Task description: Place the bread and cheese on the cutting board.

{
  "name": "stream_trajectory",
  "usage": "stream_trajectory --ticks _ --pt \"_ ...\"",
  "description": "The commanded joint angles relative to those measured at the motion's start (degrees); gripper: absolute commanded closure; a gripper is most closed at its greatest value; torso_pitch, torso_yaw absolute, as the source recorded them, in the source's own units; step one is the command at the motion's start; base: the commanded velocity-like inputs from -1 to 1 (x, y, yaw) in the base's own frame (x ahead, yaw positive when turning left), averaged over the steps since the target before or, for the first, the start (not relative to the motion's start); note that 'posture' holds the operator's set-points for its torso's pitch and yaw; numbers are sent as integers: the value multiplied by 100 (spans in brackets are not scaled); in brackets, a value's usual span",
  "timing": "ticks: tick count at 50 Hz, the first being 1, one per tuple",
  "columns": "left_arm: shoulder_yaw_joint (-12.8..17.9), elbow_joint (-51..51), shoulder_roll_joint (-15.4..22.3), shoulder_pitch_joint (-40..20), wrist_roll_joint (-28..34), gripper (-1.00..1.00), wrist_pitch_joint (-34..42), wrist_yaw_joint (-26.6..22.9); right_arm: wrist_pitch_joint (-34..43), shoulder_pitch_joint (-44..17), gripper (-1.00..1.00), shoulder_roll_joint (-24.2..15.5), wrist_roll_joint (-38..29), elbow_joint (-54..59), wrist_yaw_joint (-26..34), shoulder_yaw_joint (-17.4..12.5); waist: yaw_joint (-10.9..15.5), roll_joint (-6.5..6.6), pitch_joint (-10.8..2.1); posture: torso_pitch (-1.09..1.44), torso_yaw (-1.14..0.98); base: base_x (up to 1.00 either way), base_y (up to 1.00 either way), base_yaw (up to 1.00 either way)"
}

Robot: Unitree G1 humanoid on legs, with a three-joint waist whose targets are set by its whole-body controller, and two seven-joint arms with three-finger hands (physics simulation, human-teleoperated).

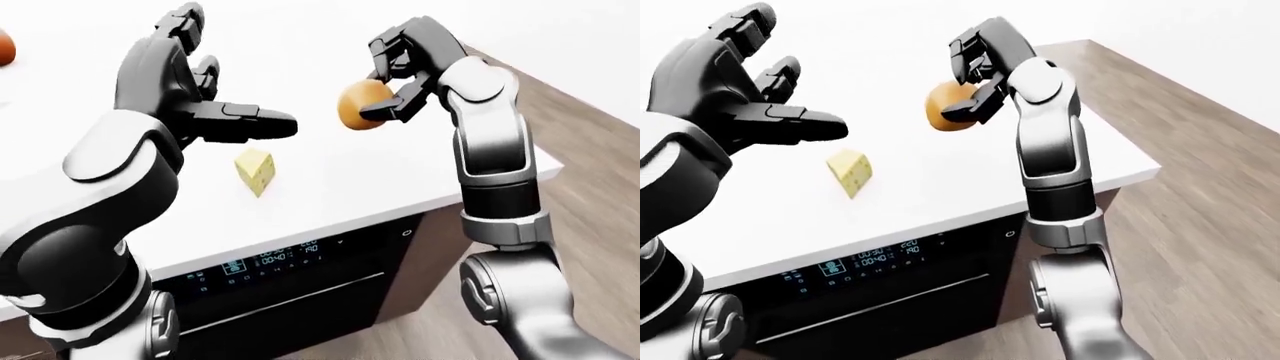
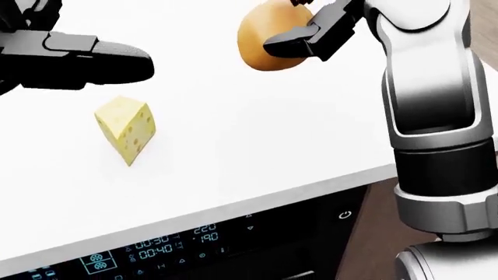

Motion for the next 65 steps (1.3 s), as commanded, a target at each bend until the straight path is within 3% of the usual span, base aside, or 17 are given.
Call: stream_trajectory --ticks 1,8,16,25,38,47,52,65 --pt "40 -103 112 -93 291 -100 -105 -208 -130 -196 100 -44 5 -211 -70 -38 4 3 -172 0 0 0 0 0" --pt "-5 -341 216 388 1123 -100 -108 -1014 -96 -109 100 -54 -2 -300 -56 -39 5 2 -174 0 0 0 0 0" --pt "-146 -720 41 1019 2201 -100 -60 -2057 -157 -42 100 -32 16 -245 -92 -37 13 -5 -210 0 0 0 0 0" --pt "-69 -1051 25 1630 3293 -100 -23 -3302 -167 -34 100 -25 31 -234 -112 -33 22 -22 -226 0 0 0 0 0" --pt "-621 -924 -173 1941 5232 -100 -595 -4423 -152 -34 100 -32 68 -243 -118 -36 48 -62 -245 0 0 0 0 0" --pt "-531 -211 -975 1888 6109 -100 -1588 -4546 -173 -121 100 -69 94 -140 -129 -49 64 -116 -257 0 0 0 0 0" --pt "-438 163 -1160 1910 6171 -100 -2019 -4433 -144 -158 100 -91 85 -154 -104 -54 70 -129 -265 0 0 0 0 0" --pt "-699 524 -1437 2176 6407 -100 -2580 -4379 -15 -296 100 -171 140 -309 -108 -115 79 -145 -283 0 0 0 0 0"
